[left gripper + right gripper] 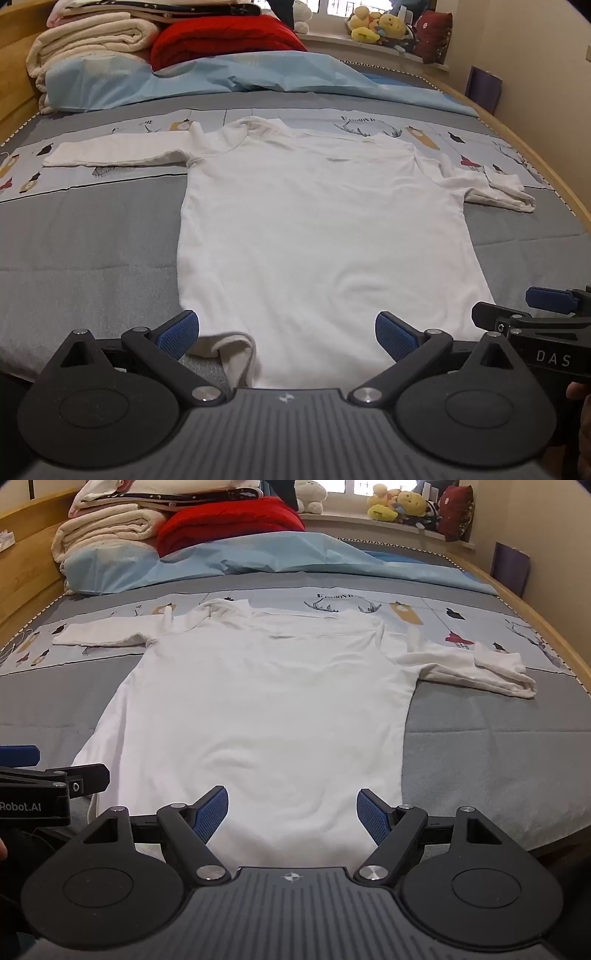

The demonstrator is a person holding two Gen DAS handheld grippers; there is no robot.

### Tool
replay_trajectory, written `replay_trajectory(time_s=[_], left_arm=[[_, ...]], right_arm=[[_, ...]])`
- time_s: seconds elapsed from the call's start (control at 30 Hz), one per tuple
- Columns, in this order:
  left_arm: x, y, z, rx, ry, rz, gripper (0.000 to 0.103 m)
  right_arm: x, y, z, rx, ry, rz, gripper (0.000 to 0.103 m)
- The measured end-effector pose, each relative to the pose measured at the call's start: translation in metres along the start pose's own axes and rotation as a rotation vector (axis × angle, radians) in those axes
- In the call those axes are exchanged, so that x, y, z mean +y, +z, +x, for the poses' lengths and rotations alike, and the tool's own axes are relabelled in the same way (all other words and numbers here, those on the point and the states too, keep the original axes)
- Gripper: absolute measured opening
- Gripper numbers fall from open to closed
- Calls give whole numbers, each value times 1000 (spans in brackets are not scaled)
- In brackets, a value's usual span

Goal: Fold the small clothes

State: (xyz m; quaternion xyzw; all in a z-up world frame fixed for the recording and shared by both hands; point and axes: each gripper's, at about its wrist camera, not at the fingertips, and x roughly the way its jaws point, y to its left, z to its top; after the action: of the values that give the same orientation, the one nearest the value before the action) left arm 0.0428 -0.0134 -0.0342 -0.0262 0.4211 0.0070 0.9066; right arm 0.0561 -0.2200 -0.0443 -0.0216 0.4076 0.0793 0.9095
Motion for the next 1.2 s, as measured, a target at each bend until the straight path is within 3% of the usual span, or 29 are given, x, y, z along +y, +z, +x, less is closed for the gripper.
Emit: replay_trajectory(time_s=[1.2], left_arm=[[-1, -2, 2, 7, 2, 2, 102]], right_arm=[[-1, 0, 3, 23, -15, 13, 78]])
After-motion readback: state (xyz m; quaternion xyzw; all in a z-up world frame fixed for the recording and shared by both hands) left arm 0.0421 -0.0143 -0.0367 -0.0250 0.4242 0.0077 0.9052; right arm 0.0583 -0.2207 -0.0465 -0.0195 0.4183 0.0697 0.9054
